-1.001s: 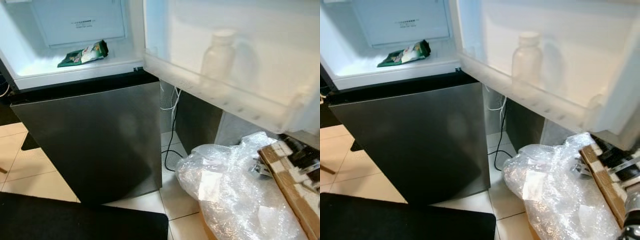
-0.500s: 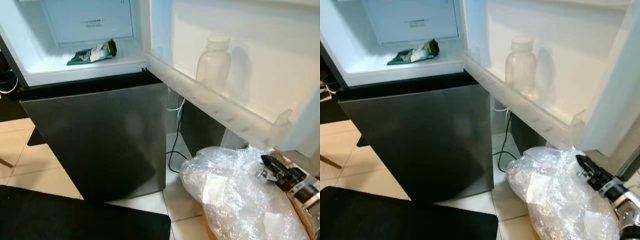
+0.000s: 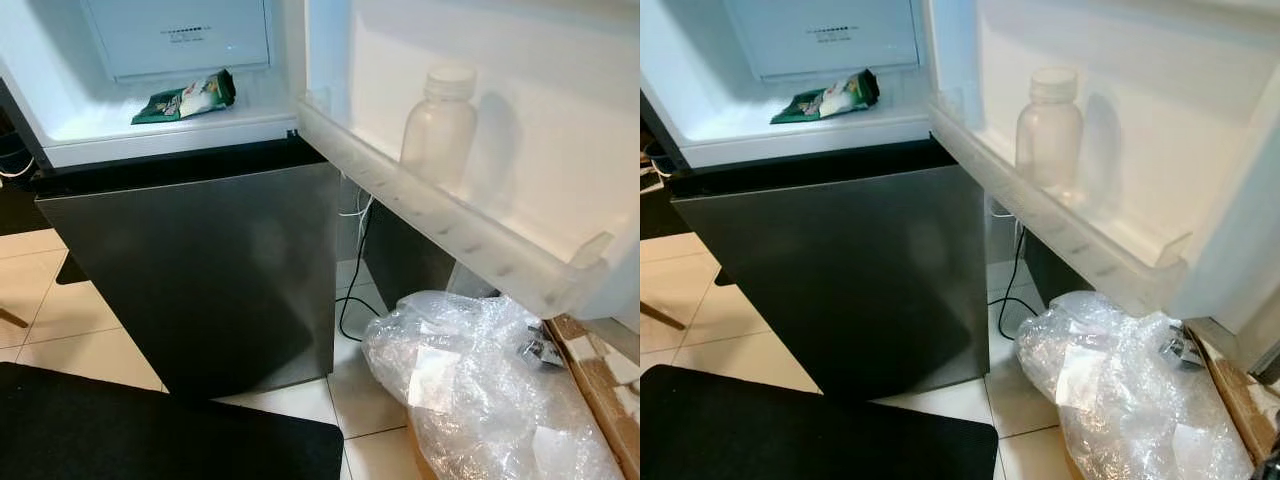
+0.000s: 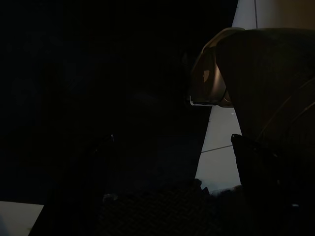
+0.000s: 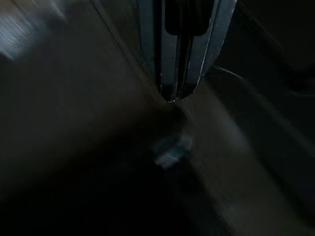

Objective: Restocking fridge

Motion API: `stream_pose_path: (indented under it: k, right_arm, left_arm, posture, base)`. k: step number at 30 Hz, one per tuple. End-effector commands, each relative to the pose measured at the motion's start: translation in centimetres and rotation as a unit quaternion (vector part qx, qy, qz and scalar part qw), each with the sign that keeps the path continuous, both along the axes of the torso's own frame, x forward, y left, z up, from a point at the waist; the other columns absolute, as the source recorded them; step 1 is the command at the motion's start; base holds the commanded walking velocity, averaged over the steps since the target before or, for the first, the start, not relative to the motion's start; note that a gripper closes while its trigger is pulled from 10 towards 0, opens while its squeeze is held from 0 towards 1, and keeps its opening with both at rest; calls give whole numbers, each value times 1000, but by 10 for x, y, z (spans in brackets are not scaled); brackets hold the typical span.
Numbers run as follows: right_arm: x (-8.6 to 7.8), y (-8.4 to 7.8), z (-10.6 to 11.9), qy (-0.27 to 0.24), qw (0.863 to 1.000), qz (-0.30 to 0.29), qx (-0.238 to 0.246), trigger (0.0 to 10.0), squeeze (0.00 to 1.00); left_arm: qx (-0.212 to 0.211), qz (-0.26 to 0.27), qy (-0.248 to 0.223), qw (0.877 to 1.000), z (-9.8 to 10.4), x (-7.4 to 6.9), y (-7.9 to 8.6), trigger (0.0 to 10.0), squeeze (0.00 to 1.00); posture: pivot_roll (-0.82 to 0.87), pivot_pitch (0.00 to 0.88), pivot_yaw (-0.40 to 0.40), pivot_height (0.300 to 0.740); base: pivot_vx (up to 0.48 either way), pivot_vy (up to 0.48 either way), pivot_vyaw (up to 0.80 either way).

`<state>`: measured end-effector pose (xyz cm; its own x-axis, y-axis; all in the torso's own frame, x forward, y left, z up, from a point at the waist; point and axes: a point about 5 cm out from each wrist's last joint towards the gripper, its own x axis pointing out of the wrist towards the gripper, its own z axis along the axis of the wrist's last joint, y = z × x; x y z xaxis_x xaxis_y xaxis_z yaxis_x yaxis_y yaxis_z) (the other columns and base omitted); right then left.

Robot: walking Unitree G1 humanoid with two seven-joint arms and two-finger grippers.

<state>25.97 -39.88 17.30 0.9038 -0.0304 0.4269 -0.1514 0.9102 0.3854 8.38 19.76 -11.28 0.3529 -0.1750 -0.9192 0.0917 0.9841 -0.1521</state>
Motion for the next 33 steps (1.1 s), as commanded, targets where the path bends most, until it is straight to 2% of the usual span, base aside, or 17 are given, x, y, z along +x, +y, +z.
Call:
stream_pose_path:
  k: [1,7,9,11,12,14,17,20,23,24,26,27,28,29,31,32,33]
  right_arm:
    - [6,10,16,-45,998,45,-11,10000,0]
    - [9,25,38,-98,988,118,-35,10000,0]
    - [9,36,46,-116,978,166,-56,10000,0]
    - [8,40,48,-121,974,182,-62,10000,0]
    - [8,50,56,-134,965,212,-75,10000,0]
    - [8,53,59,-138,962,221,-80,10000,0]
    - [7,63,71,-163,950,253,-88,10000,0]
    - [7,67,75,-171,946,263,-88,10000,0]
    - [6,84,87,-189,928,305,-98,10000,0]
    - [6,84,87,-189,928,305,-98,10000,0]
    - [8,102,89,-185,915,340,-111,10000,0]
    - [8,102,89,-185,915,340,-111,10000,0]
    - [8,115,89,-183,908,360,-117,10000,0]
    - [8,115,89,-183,908,360,-117,10000,0]
    - [10,140,91,-183,890,398,-126,10000,0]
    - [10,140,91,-183,890,398,-126,10000,0]
    - [11,160,92,-188,876,426,-125,10000,0]
  left_arm:
    - [-24,-14,12,1000,-3,-5,-14,10000,0]
    - [-24,-15,11,1000,-3,-5,-14,10000,0]
    - [-24,-17,11,1000,-2,-4,-14,10000,0]
    - [-24,-17,11,1000,-2,-4,-14,10000,0]
    - [-24,-18,11,999,-2,-4,-14,10000,0]
    - [-23,-19,12,999,-2,-4,-14,10000,0]
    - [-23,-20,12,999,-3,-5,-14,10000,0]
    - [-23,-21,13,999,-3,-5,-14,10000,0]
    - [-22,-22,12,999,-2,-4,-14,10000,0]
    - [-22,-22,12,999,-2,-4,-14,10000,0]
    - [-22,-22,12,999,-2,-4,-14,10000,0]
    - [-22,-22,12,999,-2,-4,-14,10000,0]
    - [-22,-22,12,999,-2,-4,-14,10000,0]
    - [-22,-22,12,999,-2,-4,-14,10000,0]
    - [-23,-22,13,999,-2,-4,-14,10000,0]
    - [-23,-22,13,999,-2,-4,-14,10000,0]
    - [-23,-22,13,999,-3,-4,-14,10000,0]
  posture:
    - [37,0,21,740]
    - [37,0,21,740]
    - [36,0,20,740]
    - [36,0,20,740]
    - [36,0,20,740]
    - [36,0,20,740]
    - [34,0,19,740]
    - [34,0,19,740]
    - [34,0,19,740]
    - [34,0,19,740]
    - [33,0,17,740]
    - [33,0,17,740]
    - [33,0,17,740]
    - [33,0,17,740]
    - [33,0,17,740]
    - [33,0,17,740]
    - [33,0,17,740]
  base:
    - [0,0,0]
    - [0,0,0]
    - [0,0,0]
    - [0,0,0]
    - [0,0,0]
    - [0,0,0]
    - [0,0,0]
    - [0,0,0]
    - [0,0,0]
    - [0,0,0]
    - [0,0,0]
    - [0,0,0]
    - [0,0,0]
    - [0,0,0]
    - [0,0,0]
    - [0,0,0]
    - [0,0,0]
